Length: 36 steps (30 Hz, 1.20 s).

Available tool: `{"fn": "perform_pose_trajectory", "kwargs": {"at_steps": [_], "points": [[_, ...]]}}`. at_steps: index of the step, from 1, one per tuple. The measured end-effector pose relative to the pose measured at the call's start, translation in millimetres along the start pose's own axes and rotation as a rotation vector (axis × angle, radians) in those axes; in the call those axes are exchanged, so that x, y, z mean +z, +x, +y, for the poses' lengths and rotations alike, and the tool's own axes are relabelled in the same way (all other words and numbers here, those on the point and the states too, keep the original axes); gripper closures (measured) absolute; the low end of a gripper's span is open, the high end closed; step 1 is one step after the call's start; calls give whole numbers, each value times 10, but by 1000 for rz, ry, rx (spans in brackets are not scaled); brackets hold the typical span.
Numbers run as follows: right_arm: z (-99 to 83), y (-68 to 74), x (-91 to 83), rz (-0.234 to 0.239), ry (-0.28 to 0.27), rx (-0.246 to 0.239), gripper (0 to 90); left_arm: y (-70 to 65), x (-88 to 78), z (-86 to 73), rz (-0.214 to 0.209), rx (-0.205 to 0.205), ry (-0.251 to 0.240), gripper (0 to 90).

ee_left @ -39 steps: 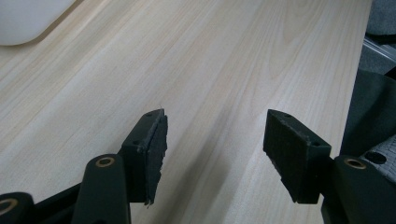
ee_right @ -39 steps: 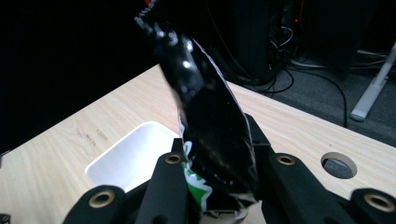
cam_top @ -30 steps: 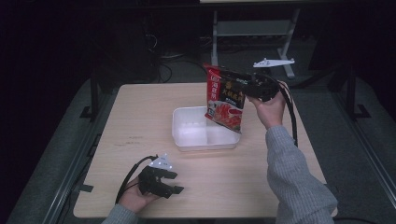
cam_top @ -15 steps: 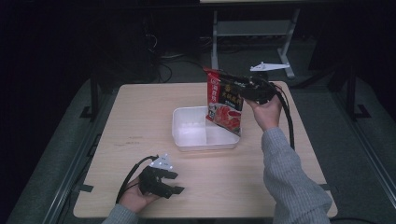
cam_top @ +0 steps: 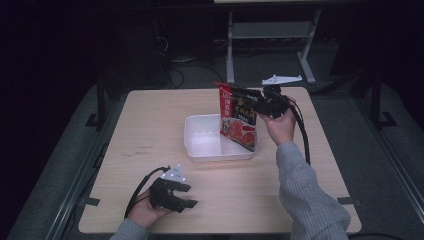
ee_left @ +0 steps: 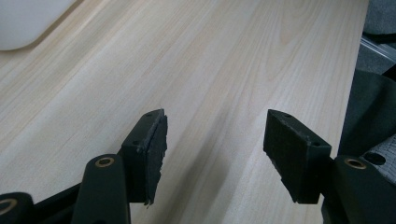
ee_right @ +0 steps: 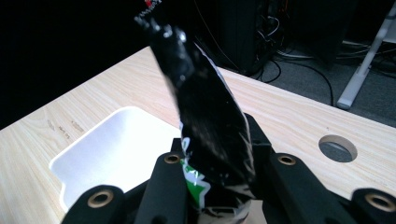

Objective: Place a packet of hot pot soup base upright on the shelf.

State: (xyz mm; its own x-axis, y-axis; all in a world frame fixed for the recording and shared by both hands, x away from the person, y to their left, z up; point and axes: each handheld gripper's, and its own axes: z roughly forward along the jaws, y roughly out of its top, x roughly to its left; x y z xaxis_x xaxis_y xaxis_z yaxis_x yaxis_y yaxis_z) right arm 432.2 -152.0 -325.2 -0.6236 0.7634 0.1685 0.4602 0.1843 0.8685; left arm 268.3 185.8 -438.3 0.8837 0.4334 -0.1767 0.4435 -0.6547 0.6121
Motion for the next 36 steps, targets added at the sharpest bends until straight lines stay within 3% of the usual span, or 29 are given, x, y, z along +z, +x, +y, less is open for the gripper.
{"fn": "perform_pose_trajectory", "kwargs": {"at_steps": [8,36], "points": [[-88,48,102,-8,30,-23,748,2,-11,1,-1,0,-6,389],[-261,-71,-29,35,47,56,666,4,-18,2,15,0,-5,376]]}}
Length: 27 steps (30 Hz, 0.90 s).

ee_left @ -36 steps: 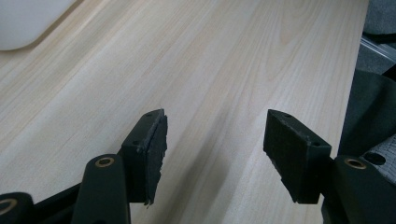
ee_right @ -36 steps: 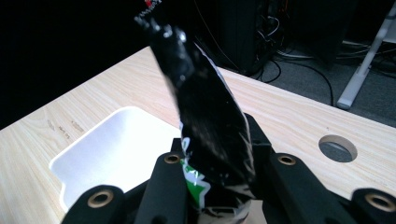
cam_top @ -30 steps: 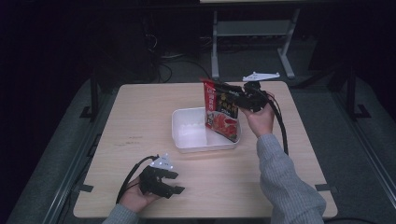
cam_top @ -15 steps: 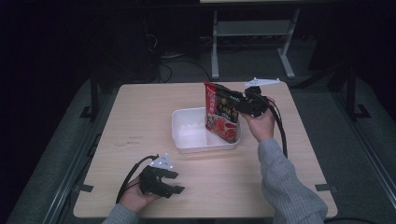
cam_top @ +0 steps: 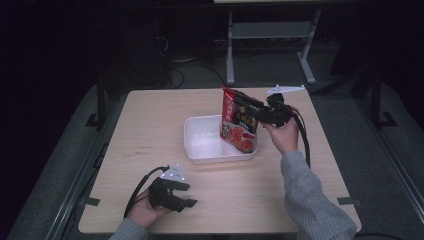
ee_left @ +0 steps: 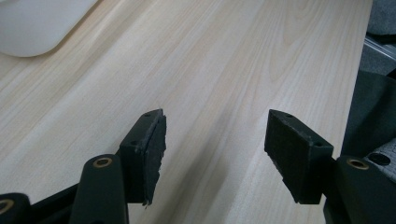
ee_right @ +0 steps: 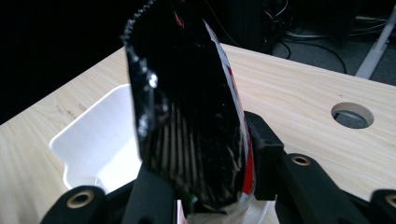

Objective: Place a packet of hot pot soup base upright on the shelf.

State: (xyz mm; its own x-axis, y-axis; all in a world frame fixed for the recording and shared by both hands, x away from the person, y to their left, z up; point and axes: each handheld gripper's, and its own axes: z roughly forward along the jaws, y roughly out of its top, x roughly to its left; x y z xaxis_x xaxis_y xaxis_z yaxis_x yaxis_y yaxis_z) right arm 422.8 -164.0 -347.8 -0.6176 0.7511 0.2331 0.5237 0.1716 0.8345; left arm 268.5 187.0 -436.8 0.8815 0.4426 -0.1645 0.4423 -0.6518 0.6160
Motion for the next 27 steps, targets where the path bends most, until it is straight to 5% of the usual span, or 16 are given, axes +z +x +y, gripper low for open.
{"fn": "perform_pose_trajectory", "kwargs": {"at_steps": [27], "points": [[-118,-90,-182,38,20,41,551,-1,4,4,5,4,5,363]]}}
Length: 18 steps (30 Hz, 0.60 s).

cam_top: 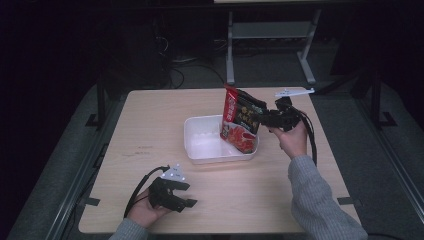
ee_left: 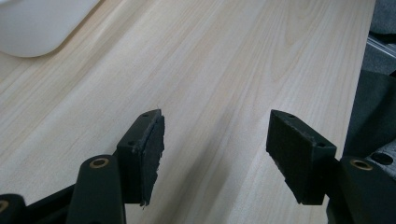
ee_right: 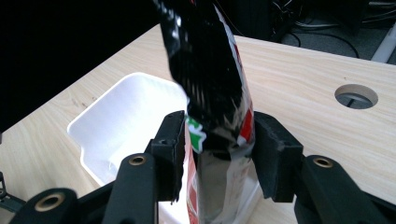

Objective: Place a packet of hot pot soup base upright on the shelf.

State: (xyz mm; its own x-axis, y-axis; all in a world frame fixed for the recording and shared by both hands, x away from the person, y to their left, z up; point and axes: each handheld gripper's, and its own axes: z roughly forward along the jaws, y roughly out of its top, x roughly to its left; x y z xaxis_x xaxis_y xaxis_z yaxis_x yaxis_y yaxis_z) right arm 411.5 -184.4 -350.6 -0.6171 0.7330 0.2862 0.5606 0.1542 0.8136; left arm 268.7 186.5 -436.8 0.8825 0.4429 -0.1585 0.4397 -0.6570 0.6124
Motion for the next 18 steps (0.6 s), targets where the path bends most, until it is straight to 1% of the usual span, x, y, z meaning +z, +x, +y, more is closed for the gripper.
{"fn": "perform_pose_trajectory", "kwargs": {"at_steps": [7,12,18], "points": [[-40,-29,-43,8,8,4,542,3,-4,-2,3,-2,-3,363],[-40,-26,-87,14,8,0,531,6,-11,-6,7,1,-5,355],[-53,-16,-136,19,22,-4,510,8,-15,-5,11,0,-6,346]]}}
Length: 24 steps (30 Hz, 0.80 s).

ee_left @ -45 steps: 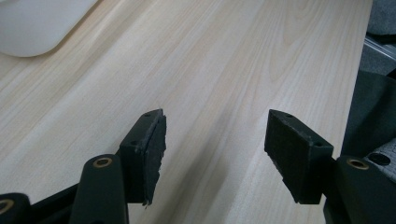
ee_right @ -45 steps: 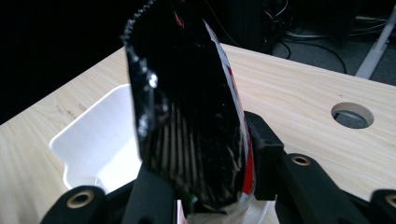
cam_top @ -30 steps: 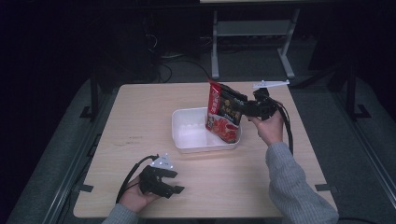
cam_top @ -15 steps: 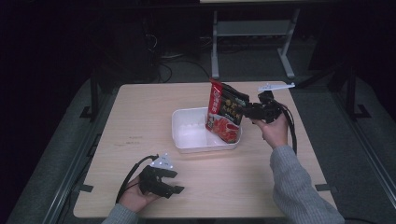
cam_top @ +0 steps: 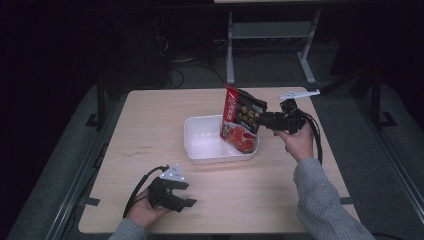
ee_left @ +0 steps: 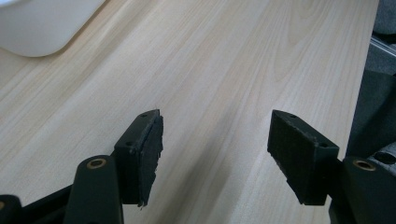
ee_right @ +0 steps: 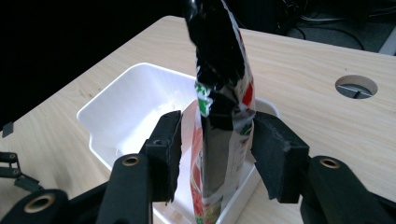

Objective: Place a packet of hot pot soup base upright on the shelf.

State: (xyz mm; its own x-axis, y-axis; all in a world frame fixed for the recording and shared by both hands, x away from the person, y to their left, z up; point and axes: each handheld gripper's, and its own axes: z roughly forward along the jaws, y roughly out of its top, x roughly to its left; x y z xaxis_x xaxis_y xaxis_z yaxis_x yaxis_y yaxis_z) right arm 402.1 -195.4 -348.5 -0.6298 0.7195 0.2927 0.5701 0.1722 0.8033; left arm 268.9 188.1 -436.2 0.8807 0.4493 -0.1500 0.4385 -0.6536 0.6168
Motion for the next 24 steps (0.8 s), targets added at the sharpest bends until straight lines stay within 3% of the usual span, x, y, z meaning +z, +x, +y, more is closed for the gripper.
{"fn": "perform_pose_trajectory", "kwargs": {"at_steps": [24], "points": [[-277,16,-166,26,29,11,467,-13,-3,10,5,1,1,332]]}}
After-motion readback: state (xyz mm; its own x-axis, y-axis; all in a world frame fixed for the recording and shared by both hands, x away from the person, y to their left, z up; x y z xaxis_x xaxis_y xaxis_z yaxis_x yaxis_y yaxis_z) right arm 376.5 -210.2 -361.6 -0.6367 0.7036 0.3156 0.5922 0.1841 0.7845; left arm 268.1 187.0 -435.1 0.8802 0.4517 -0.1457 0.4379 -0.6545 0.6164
